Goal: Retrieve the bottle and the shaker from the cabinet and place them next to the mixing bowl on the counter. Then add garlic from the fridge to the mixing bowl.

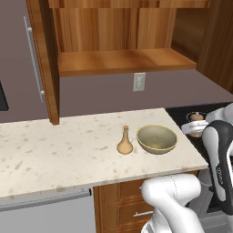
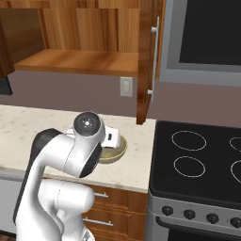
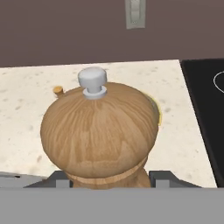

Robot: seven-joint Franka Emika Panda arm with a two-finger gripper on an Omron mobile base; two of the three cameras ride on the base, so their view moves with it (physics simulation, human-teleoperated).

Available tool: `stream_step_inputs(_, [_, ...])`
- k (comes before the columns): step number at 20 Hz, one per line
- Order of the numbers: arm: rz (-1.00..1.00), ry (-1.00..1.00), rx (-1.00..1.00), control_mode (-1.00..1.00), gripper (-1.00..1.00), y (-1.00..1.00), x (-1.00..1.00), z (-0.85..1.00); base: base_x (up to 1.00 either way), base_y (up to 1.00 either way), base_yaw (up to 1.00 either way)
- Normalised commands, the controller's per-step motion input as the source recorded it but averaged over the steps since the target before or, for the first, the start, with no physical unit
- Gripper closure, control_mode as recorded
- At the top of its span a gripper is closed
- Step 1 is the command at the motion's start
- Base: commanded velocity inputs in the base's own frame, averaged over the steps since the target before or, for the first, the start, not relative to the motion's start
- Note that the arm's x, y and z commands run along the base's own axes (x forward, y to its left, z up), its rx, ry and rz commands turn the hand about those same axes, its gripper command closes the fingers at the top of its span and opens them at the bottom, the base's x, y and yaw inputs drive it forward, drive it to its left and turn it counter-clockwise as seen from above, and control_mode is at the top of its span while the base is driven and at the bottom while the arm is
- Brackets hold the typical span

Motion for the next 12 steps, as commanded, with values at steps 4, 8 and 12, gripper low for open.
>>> stream_step_inputs(4, [0.08,-0.11,0.0,-1.0,1.0,-0.28,-0.19,-0.74,0.0,0.0,0.0])
stream_step_inputs(8, [0.12,-0.28,0.0,-1.0,1.0,-0.08,-0.06,-0.58,0.0,0.0,0.0])
stream_step_inputs(12, [0.3,-0.2,0.03,-1.0,1.0,-0.27,0.08,-0.26,0.0,0.0,0.0])
